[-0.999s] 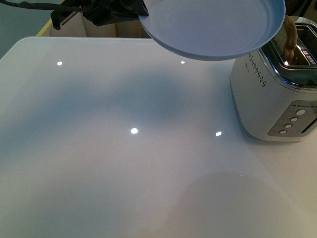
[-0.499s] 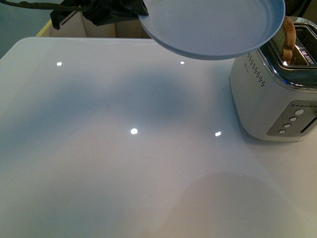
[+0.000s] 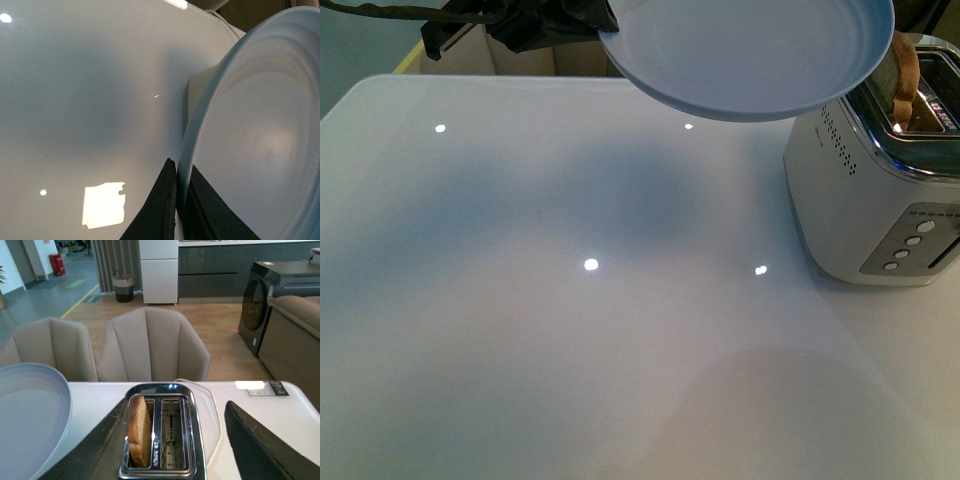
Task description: Left arm holds plate, right arm toasts bread
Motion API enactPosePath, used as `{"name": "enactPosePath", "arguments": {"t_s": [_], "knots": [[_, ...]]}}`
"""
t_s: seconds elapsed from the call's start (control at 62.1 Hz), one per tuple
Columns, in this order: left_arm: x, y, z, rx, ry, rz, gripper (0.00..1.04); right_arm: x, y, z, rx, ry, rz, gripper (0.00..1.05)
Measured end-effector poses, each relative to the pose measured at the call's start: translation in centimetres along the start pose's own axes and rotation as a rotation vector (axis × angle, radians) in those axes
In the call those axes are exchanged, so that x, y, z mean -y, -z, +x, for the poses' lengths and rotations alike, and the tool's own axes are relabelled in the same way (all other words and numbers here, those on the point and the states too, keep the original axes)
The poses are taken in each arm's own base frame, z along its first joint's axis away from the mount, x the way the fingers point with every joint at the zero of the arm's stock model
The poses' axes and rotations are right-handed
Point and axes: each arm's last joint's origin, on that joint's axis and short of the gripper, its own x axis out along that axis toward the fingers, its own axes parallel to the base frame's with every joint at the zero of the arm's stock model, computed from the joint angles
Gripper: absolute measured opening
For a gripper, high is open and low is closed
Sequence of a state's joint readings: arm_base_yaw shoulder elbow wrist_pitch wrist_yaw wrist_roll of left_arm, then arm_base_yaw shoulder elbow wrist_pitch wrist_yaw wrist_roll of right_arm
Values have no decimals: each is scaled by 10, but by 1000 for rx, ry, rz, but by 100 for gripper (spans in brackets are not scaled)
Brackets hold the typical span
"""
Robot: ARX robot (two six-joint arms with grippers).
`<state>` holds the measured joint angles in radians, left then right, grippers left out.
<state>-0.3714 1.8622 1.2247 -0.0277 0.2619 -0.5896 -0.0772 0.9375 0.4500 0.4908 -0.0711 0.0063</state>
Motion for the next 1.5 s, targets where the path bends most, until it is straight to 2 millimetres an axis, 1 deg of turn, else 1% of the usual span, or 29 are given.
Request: {"name": "enactPosePath", "arguments": {"t_s": [0.016, 0.048, 0.097, 0.177, 0.193, 0.274, 0.306, 0.467, 0.789, 1.015, 1.272, 1.498], "knots": [[0, 0, 0, 0, 0, 0, 3, 0, 1, -1, 0, -1, 0, 49], [0, 0, 0, 0, 0, 0, 3, -2, 8, -6, -4, -1, 0, 42], [0, 0, 0, 0, 0, 0, 3, -6, 15, -11, -10, 19, 0, 34], [0, 0, 0, 0, 0, 0, 3, -11, 27, -20, -15, -2, -1, 20], [0, 0, 0, 0, 0, 0, 3, -12, 28, -20, -15, -3, -1, 19], [0, 0, 0, -1, 1, 1, 3, -13, 36, -29, -12, -5, -2, 5], [0, 0, 0, -1, 1, 0, 3, -13, 39, -31, -13, -4, -6, 2], [0, 0, 0, 0, 0, 0, 3, -12, 52, -44, -13, -2, -2, 2], [0, 0, 0, 0, 0, 0, 3, -12, 69, -64, -14, -3, -3, 2], [0, 0, 0, 0, 0, 0, 3, -12, 76, -74, -11, -3, -2, 2], [0, 0, 0, 0, 0, 0, 3, -12, 83, -82, 5, -3, -2, 2], [0, 0, 0, 0, 0, 0, 3, -12, 82, -88, 17, -2, -3, 2]]}}
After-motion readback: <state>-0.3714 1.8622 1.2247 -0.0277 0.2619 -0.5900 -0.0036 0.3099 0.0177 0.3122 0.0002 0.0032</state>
